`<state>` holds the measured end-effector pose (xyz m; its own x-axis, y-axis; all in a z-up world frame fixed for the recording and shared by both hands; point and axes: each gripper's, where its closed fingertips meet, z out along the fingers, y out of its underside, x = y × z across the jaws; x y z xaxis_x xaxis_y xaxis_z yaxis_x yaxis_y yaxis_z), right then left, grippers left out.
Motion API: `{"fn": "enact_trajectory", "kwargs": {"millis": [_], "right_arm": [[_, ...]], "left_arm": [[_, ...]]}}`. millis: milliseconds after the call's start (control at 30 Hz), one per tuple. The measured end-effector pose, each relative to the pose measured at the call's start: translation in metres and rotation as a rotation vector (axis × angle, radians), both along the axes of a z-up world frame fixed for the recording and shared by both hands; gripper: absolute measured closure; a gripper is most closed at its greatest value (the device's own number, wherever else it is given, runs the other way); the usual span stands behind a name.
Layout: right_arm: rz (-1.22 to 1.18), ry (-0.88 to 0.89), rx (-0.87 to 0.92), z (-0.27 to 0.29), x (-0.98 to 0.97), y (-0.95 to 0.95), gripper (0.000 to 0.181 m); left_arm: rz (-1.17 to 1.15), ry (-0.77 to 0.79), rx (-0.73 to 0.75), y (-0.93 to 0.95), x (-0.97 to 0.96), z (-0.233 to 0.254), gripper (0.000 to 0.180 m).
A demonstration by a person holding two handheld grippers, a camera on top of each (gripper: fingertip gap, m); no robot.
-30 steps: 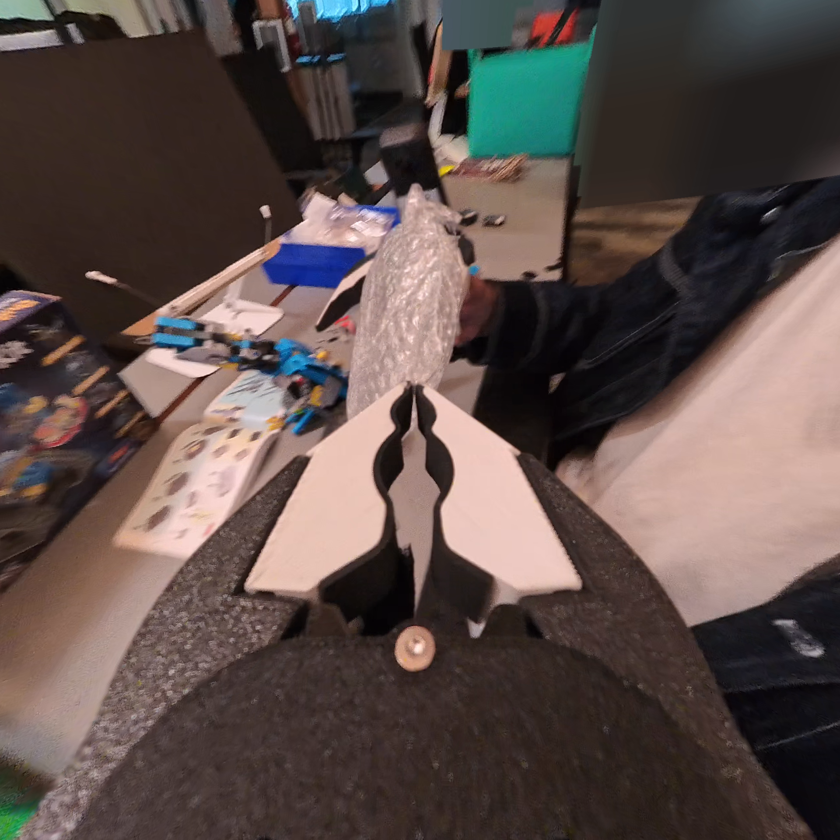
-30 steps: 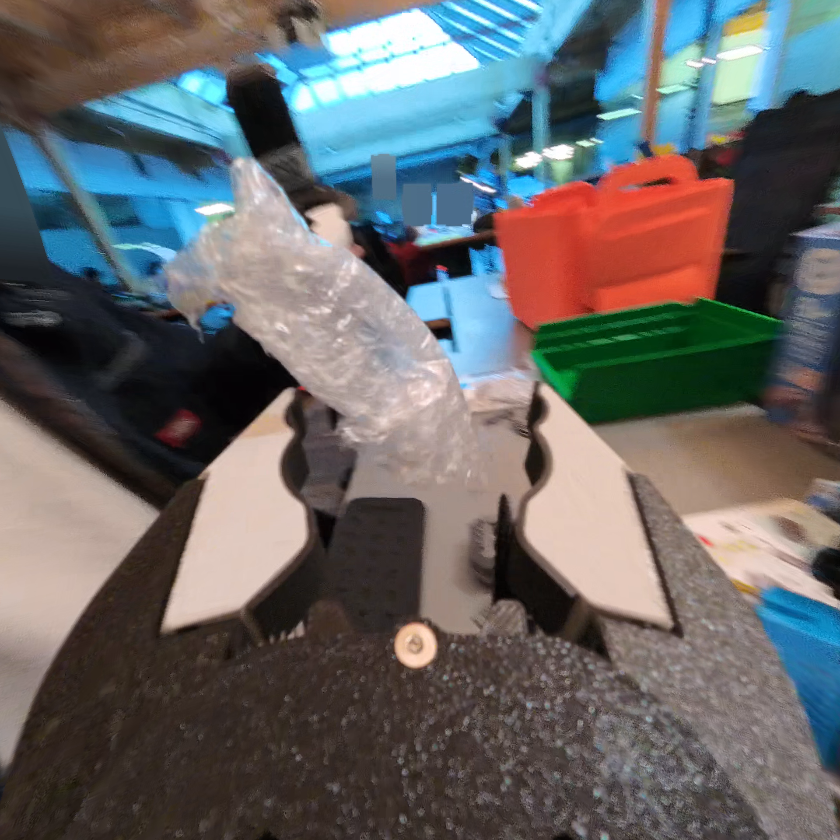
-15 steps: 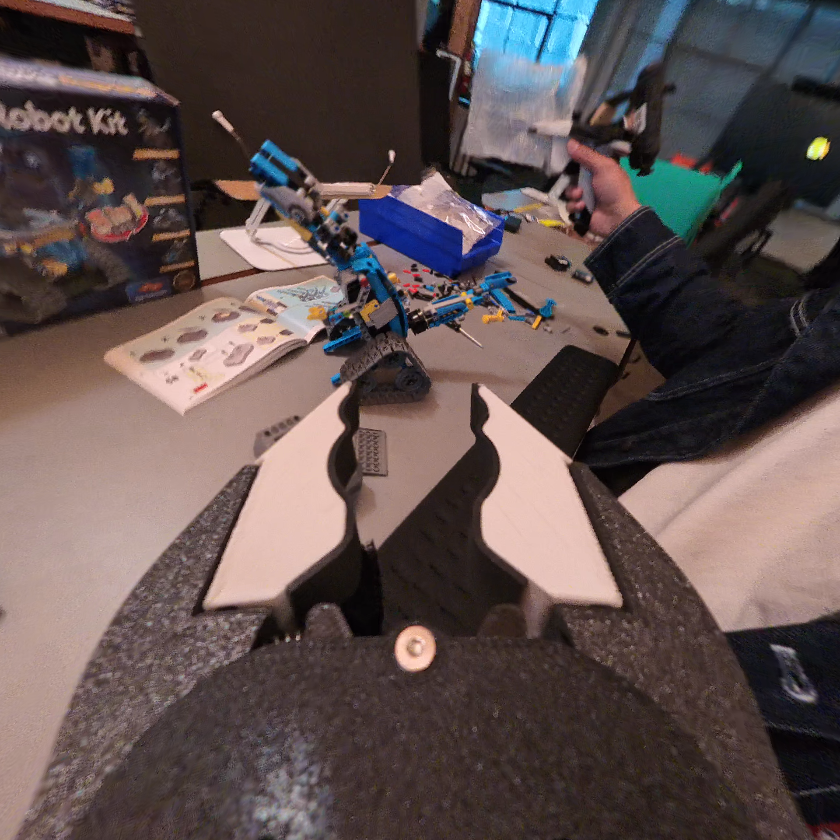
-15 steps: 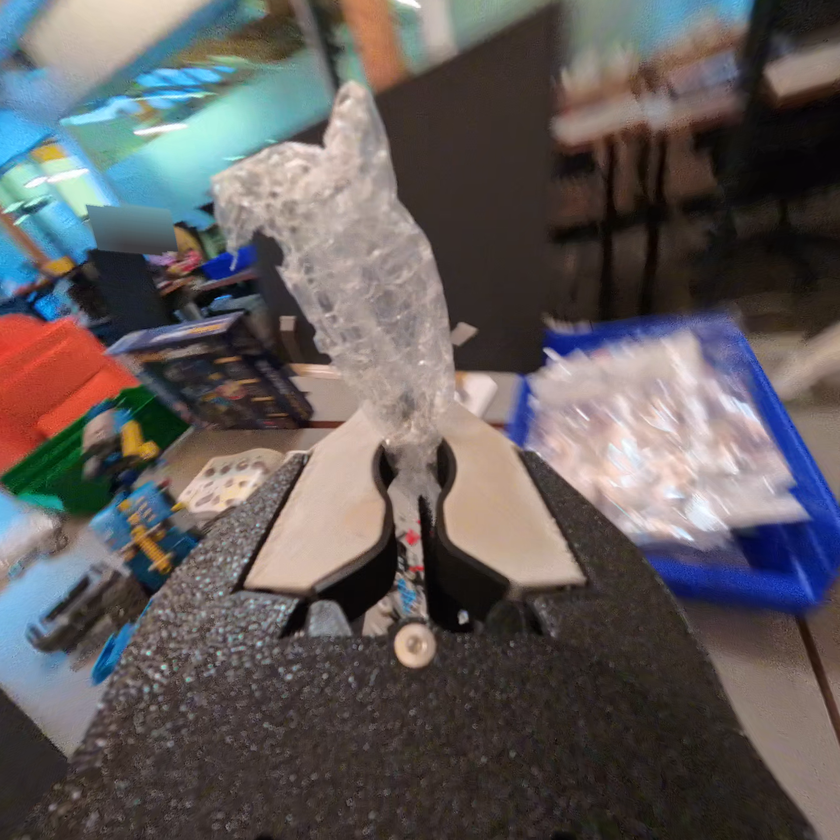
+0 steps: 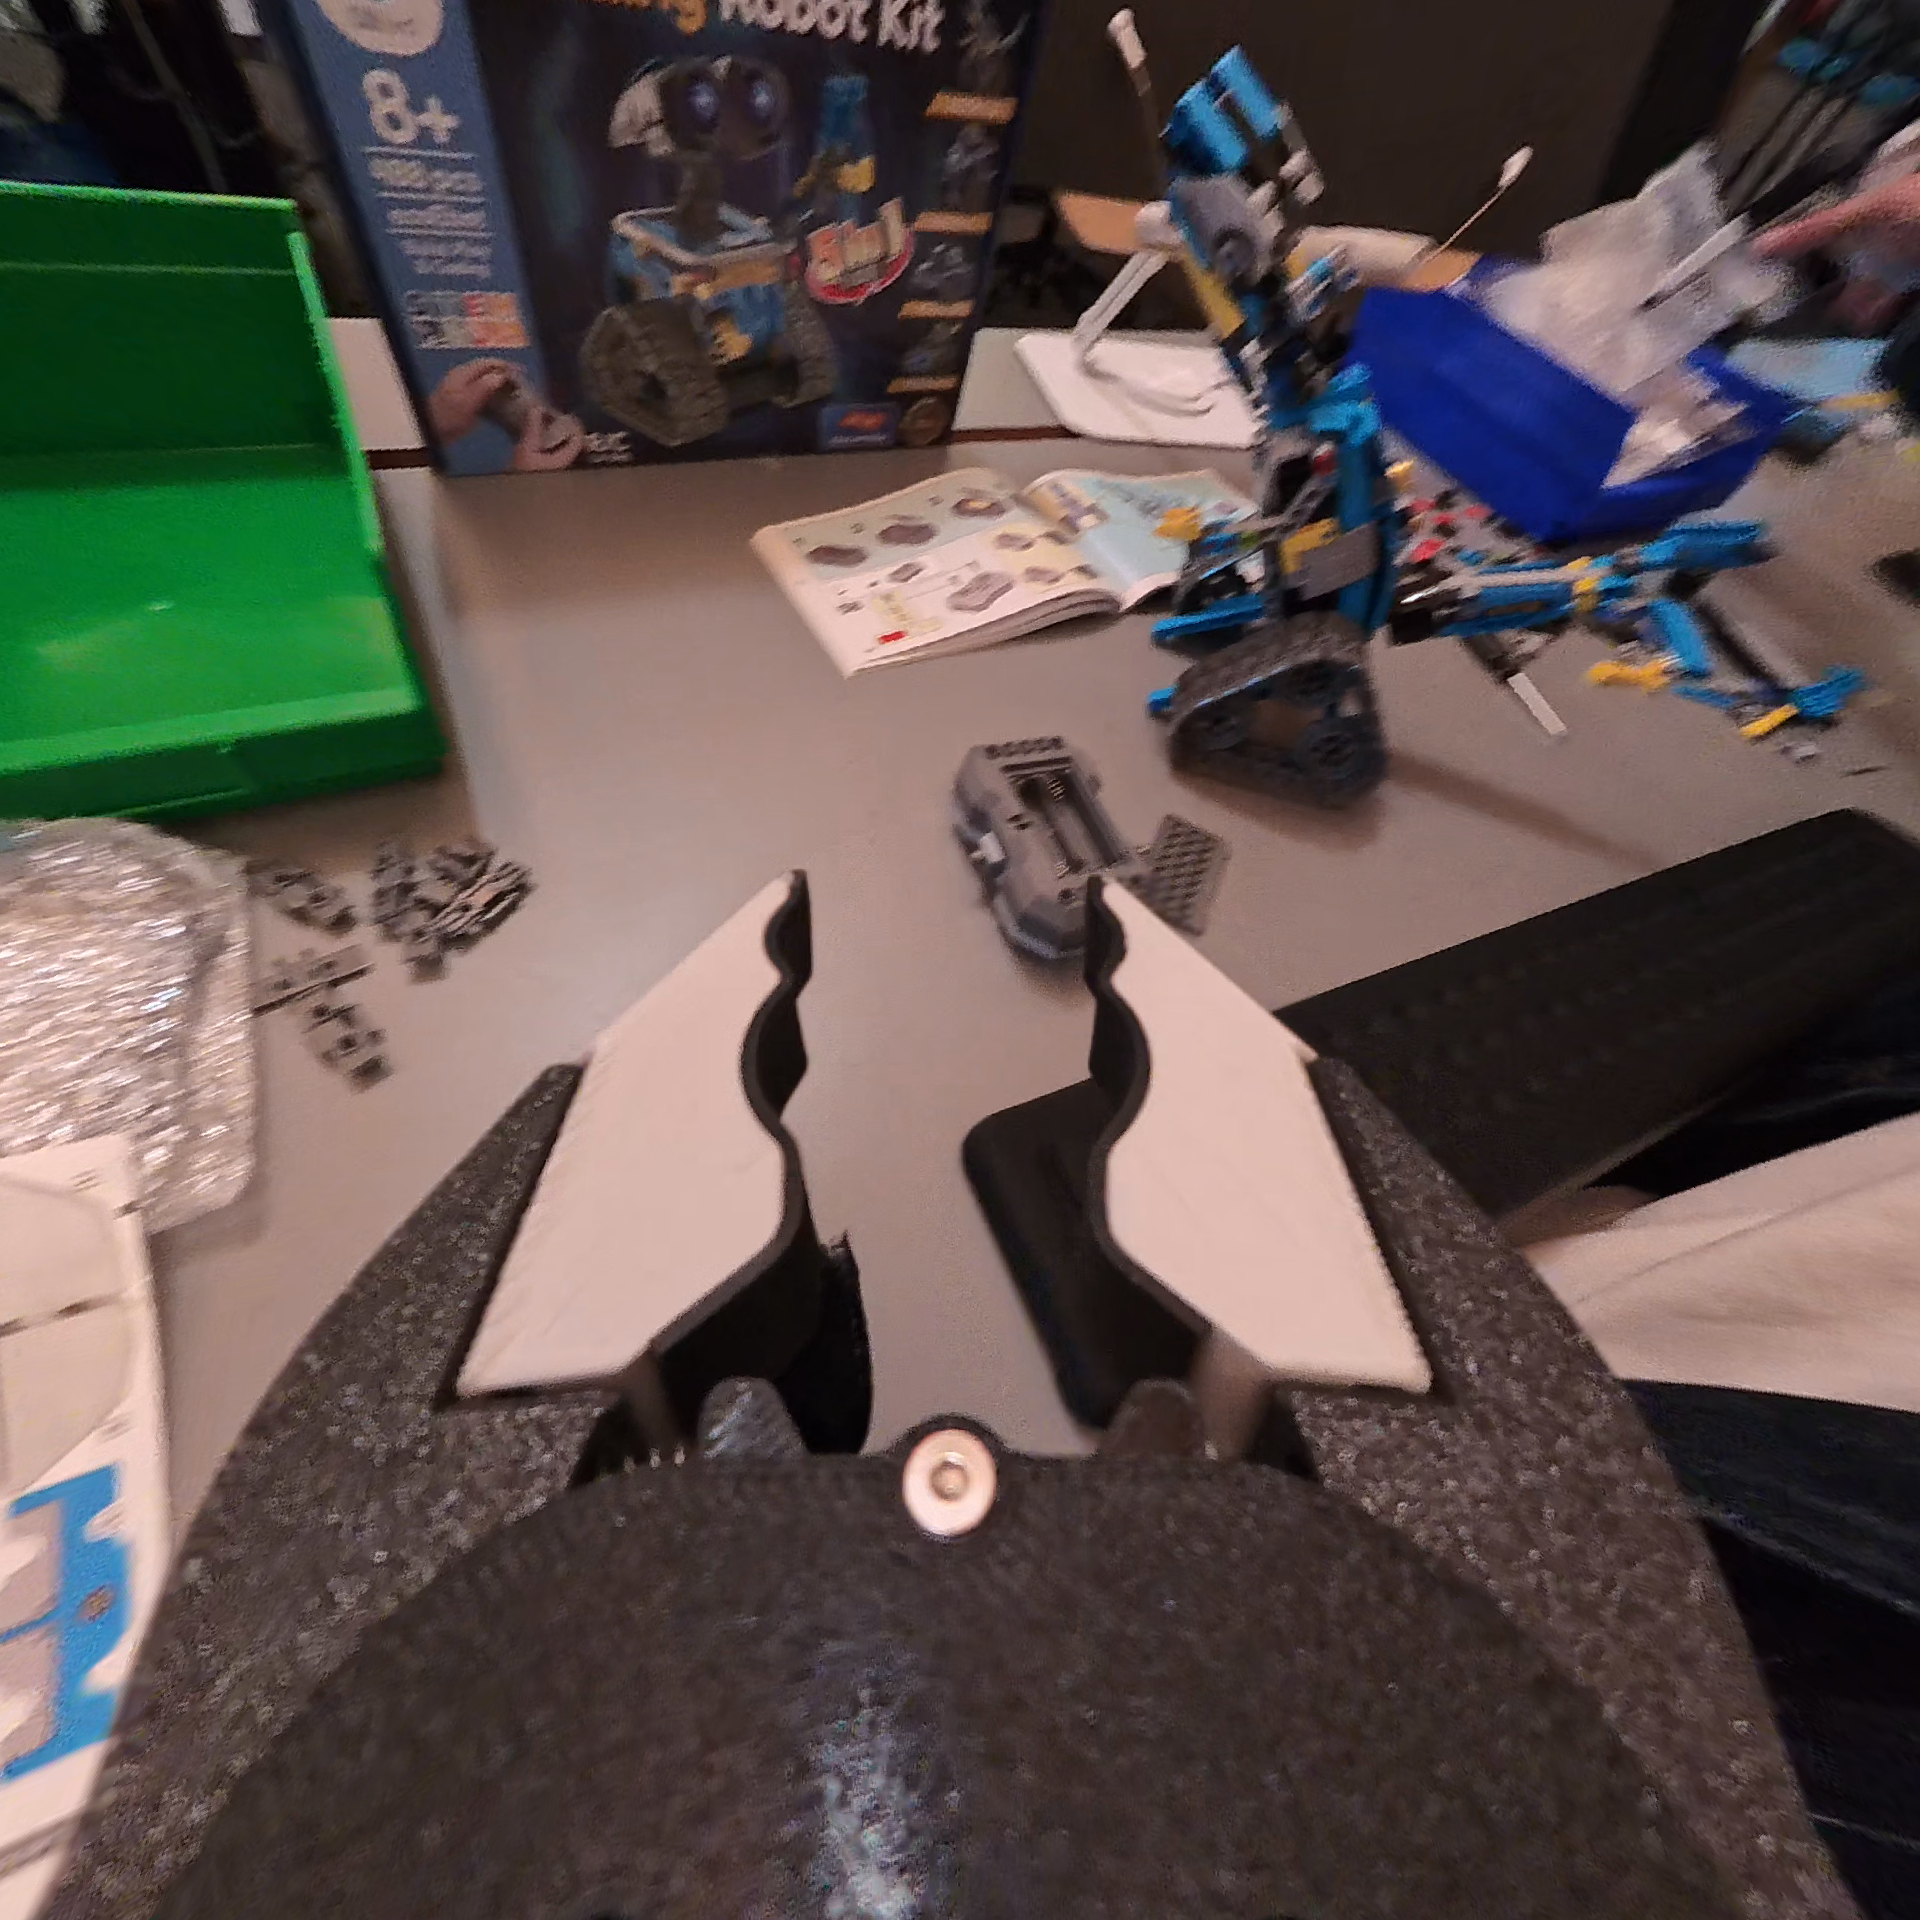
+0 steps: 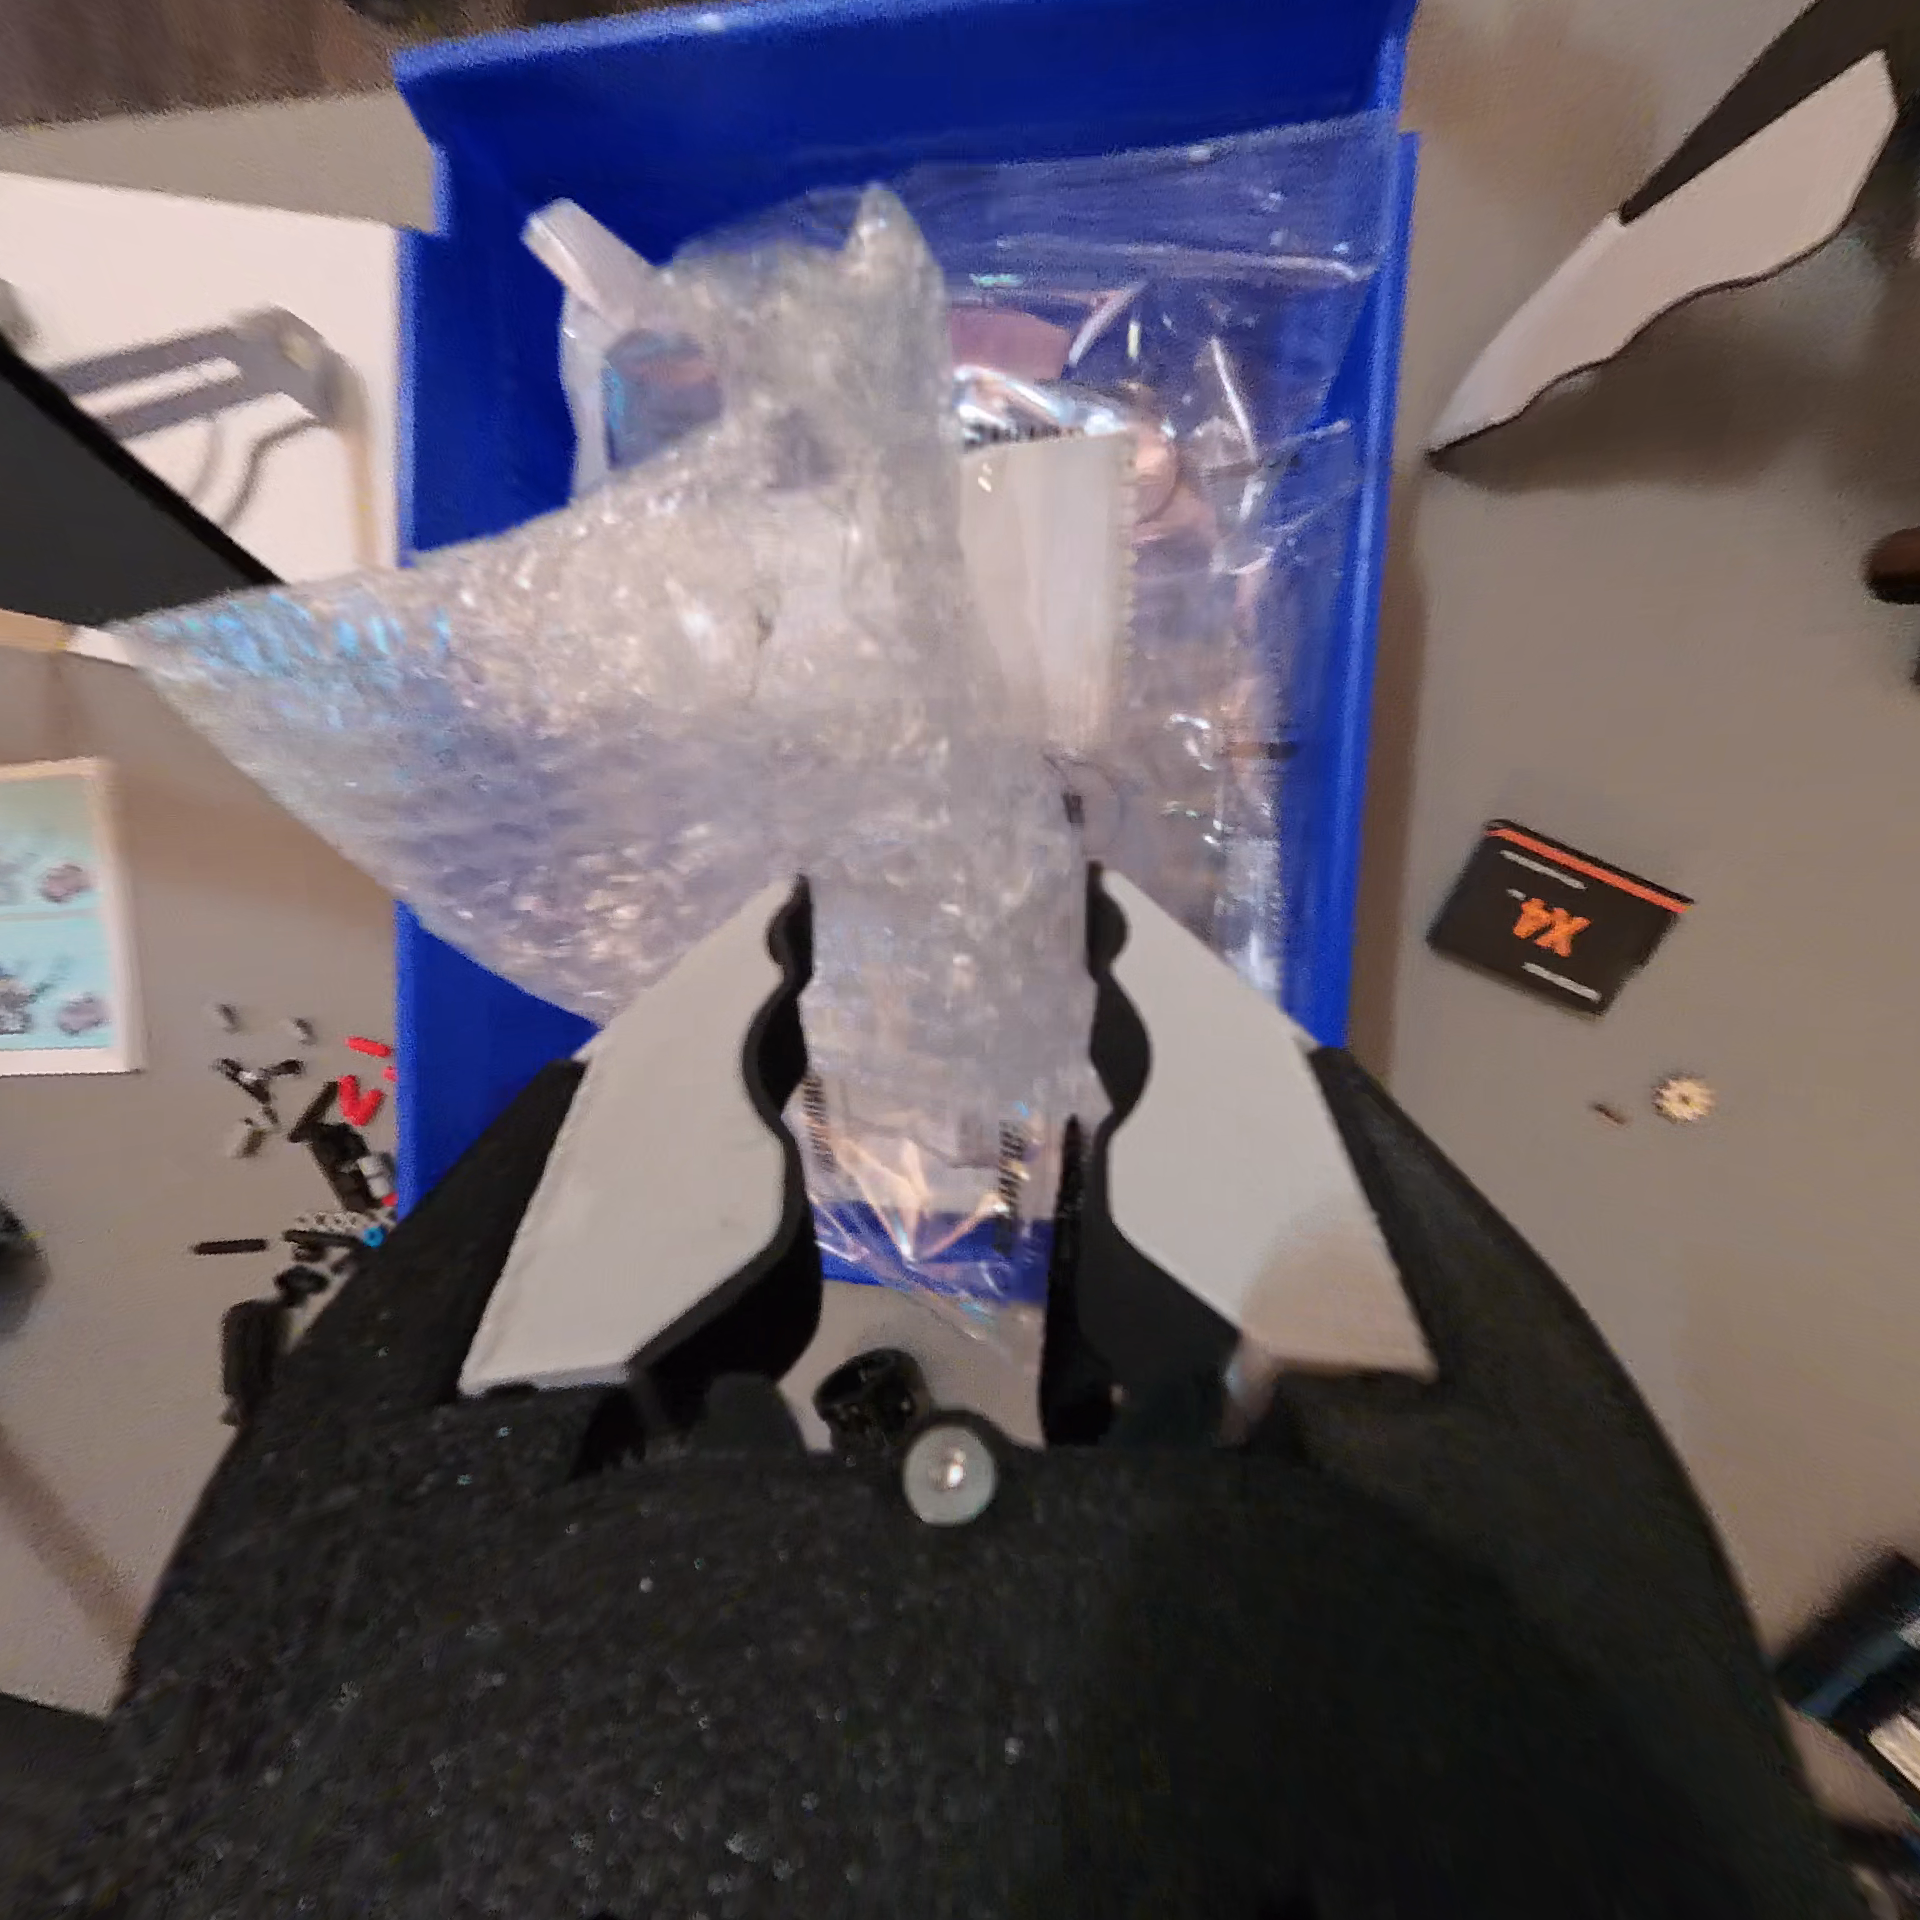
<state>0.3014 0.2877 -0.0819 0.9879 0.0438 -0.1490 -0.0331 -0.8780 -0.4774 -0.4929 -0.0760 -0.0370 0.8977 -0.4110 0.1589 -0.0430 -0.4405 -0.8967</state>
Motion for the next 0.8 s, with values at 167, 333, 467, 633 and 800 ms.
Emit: {"fn": "enact_trajectory", "kwargs": {"millis": [167, 333, 467, 633, 800], "right_arm": [[0.034, -0.169, -0.145, -0.007, 0.016, -0.043, 0.093], [0.044, -0.308, 0.011, 0.042, 0.002, -0.05, 0.118], [0.269, -0.061, 0.211, 0.049, -0.104, -0.02, 0.147], [0.145, -0.208, 0.091, -0.034, -0.07, 0.023, 0.153], [0.13, -0.18, 0.247, -0.022, -0.069, 0.056, 0.155]], "left_arm": [[0.088, 0.183, -0.013, -0.006, -0.031, -0.02, 0.125], [0.107, 0.183, -0.017, -0.007, -0.047, -0.026, 0.125], [0.099, 0.134, -0.009, -0.004, -0.047, -0.027, 0.127], [0.098, 0.16, -0.005, -0.015, -0.046, -0.029, 0.127], [0.144, 0.138, 0.018, -0.024, -0.057, -0.023, 0.127]]}}
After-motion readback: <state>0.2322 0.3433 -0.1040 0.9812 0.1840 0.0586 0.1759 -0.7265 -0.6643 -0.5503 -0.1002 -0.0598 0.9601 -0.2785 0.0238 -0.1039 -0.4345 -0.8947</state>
